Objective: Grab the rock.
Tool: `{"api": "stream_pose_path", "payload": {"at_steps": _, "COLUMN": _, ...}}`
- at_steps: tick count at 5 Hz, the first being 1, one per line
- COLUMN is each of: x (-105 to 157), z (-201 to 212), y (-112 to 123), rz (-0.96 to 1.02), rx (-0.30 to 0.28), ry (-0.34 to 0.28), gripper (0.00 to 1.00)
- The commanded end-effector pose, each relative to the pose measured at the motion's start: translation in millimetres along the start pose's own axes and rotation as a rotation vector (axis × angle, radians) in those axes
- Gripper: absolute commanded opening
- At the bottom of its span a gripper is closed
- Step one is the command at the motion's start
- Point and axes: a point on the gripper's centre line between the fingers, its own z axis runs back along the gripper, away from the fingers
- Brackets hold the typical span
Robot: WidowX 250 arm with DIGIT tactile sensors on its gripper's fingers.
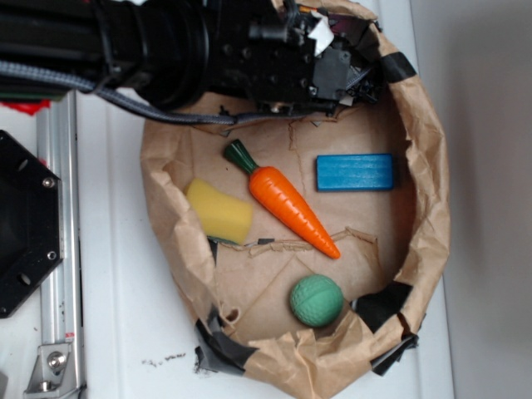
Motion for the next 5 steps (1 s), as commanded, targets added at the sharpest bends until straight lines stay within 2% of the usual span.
{"api": "stream_pose_path", "payload": {"at_steps": 1, "x": 7, "z": 52, "y": 10, "rz": -0.056, "rx": -0.063, "ry": 0.034, "gripper": 0.00}}
{"api": "stream_pose_path", "payload": {"at_steps": 2, "x": 1, "z": 102, "y": 2, "rz": -0.241, "rx": -0.145, "ry": 0.152, "gripper": 0.00}}
{"api": "stream_pose_path", "payload": {"at_steps": 3, "x": -6, "z": 143, "y": -8, "rz": -0.376, "rx": -0.152, "ry": 0.204, "gripper": 0.00}}
{"api": "stream_pose_path", "payload": {"at_steps": 4, "x": -16, "z": 156, "y": -24, "rz": -0.492, "rx": -0.114, "ry": 0.295, "gripper": 0.00}}
{"api": "stream_pose_path", "payload": {"at_steps": 5, "x": -32, "z": 160, "y": -37, "rz": -0.565, "rx": -0.112, "ry": 0.277, "gripper": 0.00}}
